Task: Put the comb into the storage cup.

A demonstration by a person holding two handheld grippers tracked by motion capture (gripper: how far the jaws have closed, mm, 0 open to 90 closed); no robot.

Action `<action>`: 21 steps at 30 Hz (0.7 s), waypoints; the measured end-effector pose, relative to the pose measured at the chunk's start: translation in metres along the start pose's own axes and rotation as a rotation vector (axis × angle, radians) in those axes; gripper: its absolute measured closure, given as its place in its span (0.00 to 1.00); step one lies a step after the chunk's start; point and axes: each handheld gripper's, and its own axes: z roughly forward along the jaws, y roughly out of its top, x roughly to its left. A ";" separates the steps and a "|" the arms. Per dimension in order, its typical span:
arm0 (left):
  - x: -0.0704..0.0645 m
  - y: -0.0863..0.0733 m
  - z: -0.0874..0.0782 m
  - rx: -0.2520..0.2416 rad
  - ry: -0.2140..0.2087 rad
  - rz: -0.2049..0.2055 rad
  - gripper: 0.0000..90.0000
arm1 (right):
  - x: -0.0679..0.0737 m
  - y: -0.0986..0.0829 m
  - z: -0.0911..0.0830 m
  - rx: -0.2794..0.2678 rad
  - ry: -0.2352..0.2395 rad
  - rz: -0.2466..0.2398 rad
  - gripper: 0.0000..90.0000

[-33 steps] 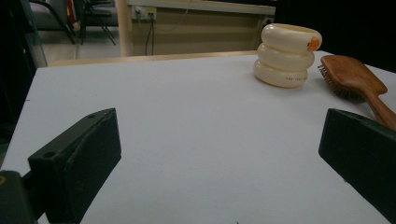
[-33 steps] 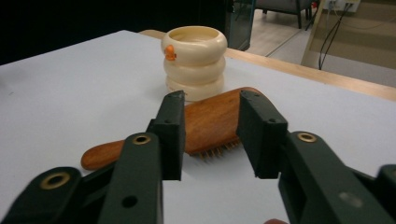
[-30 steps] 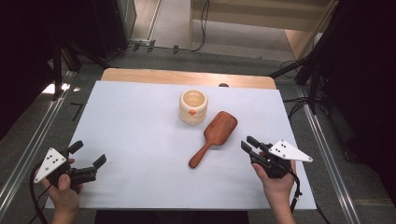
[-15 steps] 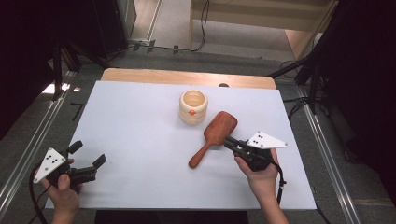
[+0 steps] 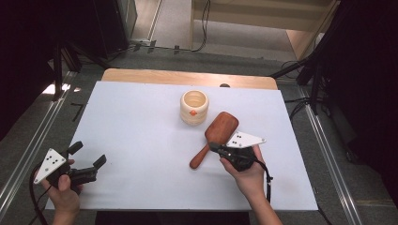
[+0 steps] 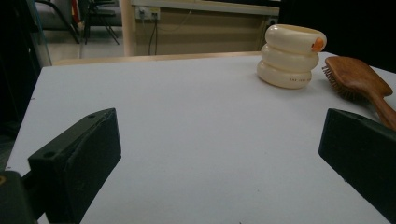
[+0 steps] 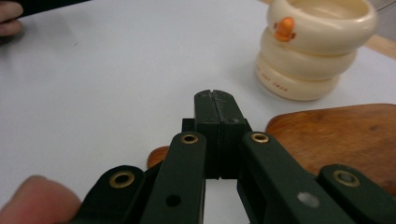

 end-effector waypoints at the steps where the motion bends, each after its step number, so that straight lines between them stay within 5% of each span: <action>1: 0.000 0.000 0.000 -0.003 -0.001 -0.004 0.00 | 0.003 0.001 0.006 0.023 0.018 -0.016 0.98; 9: 0.000 0.000 0.000 0.000 0.000 0.001 0.00 | 0.011 0.000 0.029 0.137 0.032 -0.070 0.98; 21: 0.000 0.000 0.001 0.000 -0.005 0.003 0.00 | 0.014 0.001 0.056 0.244 0.043 -0.073 0.98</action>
